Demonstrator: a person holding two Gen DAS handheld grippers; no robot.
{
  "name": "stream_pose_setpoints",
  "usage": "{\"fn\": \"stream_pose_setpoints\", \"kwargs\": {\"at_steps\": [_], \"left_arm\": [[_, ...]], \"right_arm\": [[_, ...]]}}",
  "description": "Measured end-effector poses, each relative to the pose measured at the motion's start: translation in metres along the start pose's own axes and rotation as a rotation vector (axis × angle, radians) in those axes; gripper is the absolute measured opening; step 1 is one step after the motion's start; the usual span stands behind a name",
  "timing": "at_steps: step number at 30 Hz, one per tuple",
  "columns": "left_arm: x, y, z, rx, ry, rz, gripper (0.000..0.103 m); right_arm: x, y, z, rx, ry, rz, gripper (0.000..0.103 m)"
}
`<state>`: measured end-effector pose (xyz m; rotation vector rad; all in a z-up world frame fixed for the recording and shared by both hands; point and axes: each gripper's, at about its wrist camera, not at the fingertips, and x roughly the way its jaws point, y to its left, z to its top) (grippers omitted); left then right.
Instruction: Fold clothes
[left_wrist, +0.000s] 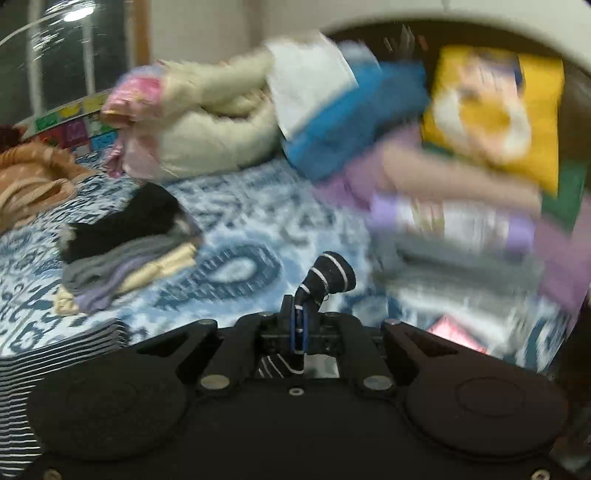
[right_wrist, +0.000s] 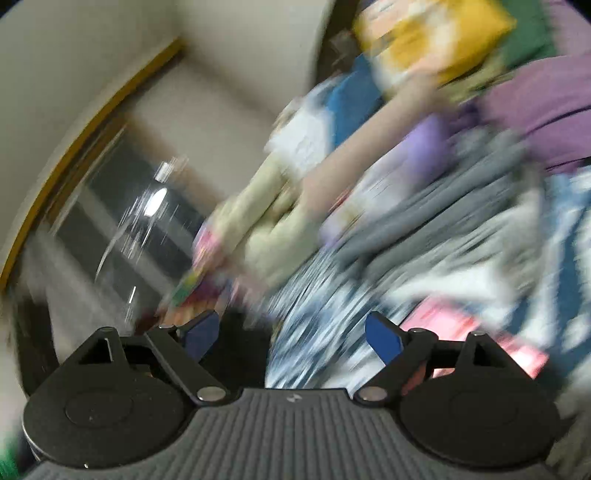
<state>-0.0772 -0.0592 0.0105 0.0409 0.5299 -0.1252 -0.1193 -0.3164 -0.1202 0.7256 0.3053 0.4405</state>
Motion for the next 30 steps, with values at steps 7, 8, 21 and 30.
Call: {"fn": "stream_pose_setpoints", "kwargs": {"at_steps": [7, 8, 21, 30], "left_arm": [[-0.068, 0.100, 0.014, -0.187, -0.084, 0.031, 0.002], [-0.076, 0.113, 0.013, -0.210, -0.090, 0.036, 0.002], [-0.154, 0.228, -0.011, -0.369, -0.134, 0.094, 0.002], [-0.204, 0.291, -0.055, -0.463, -0.158, 0.165, 0.002]], "right_arm": [[0.036, 0.076, -0.062, -0.316, 0.242, 0.140, 0.086], [0.039, 0.083, -0.070, -0.340, 0.265, 0.153, 0.086], [0.053, 0.176, -0.179, -0.718, 0.484, 0.214, 0.085], [0.055, 0.195, -0.211, -0.939, 0.472, 0.175, 0.068]]}}
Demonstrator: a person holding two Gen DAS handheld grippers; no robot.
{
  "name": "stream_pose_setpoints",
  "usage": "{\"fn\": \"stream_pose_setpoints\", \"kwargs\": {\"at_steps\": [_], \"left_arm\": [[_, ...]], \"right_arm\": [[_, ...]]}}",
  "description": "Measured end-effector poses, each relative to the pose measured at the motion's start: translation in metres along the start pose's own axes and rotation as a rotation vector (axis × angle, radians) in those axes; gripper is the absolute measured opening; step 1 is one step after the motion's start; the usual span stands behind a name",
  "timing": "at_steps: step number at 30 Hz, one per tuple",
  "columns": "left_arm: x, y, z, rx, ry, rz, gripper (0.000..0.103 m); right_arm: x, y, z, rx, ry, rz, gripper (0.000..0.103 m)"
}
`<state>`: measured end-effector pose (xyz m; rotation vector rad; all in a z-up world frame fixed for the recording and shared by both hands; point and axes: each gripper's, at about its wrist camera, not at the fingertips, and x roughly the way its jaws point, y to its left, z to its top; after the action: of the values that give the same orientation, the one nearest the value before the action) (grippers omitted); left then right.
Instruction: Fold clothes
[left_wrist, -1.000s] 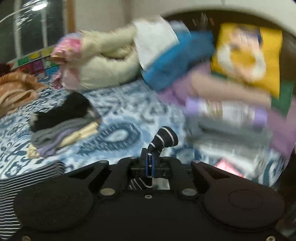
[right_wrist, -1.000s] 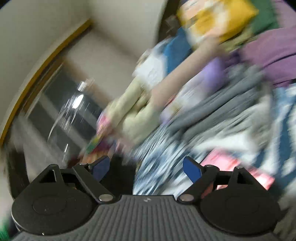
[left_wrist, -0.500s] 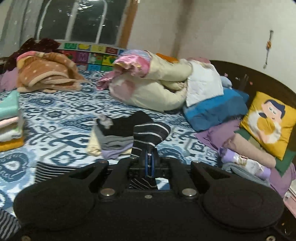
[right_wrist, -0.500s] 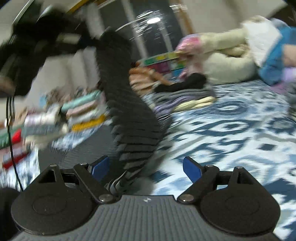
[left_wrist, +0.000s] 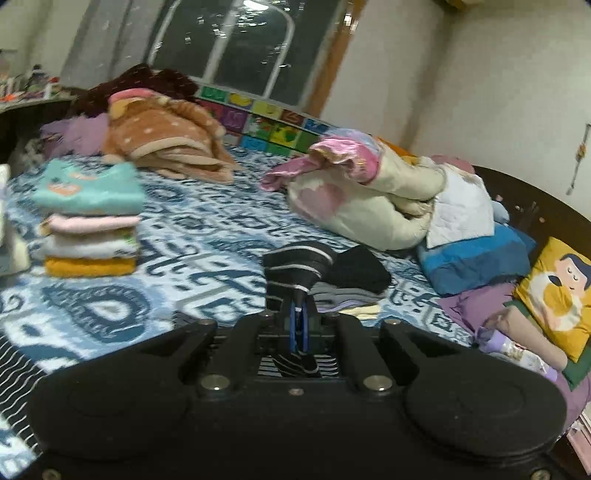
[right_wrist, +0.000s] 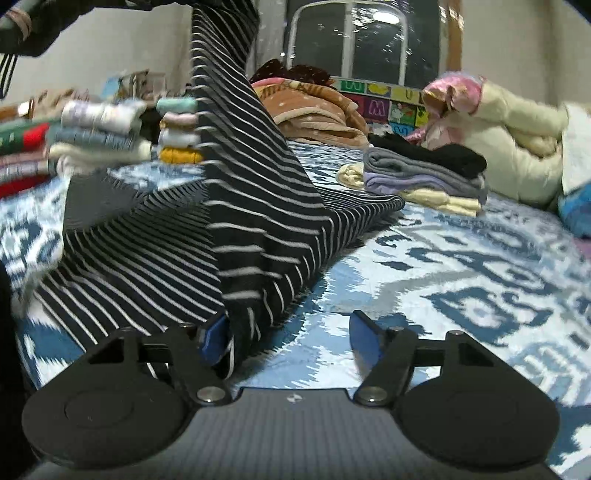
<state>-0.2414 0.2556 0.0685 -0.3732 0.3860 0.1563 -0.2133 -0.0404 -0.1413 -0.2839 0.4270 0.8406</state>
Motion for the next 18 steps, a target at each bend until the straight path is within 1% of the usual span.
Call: {"fn": "stream_pose_setpoints", "kwargs": {"at_steps": [4, 7, 10, 14, 18], "left_arm": [[-0.012, 0.029, -0.016, -0.007, 0.009, 0.031, 0.003], [-0.013, 0.052, -0.035, -0.008, 0.025, 0.082, 0.003], [-0.006, 0.084, -0.056, -0.056, 0.079, 0.134, 0.003], [0.008, 0.111, -0.082, -0.085, 0.176, 0.196, 0.003], [0.020, 0.127, -0.096, -0.097, 0.203, 0.209, 0.003]], "right_arm": [[-0.001, 0.000, -0.004, -0.013, 0.016, -0.007, 0.068], [-0.004, -0.001, -0.008, -0.017, 0.021, -0.010, 0.067], [-0.009, -0.004, -0.013, -0.008, 0.018, -0.008, 0.068], [-0.014, -0.006, -0.019, -0.016, 0.008, 0.007, 0.069], [-0.017, -0.005, -0.019, -0.035, 0.003, 0.016, 0.069]]}}
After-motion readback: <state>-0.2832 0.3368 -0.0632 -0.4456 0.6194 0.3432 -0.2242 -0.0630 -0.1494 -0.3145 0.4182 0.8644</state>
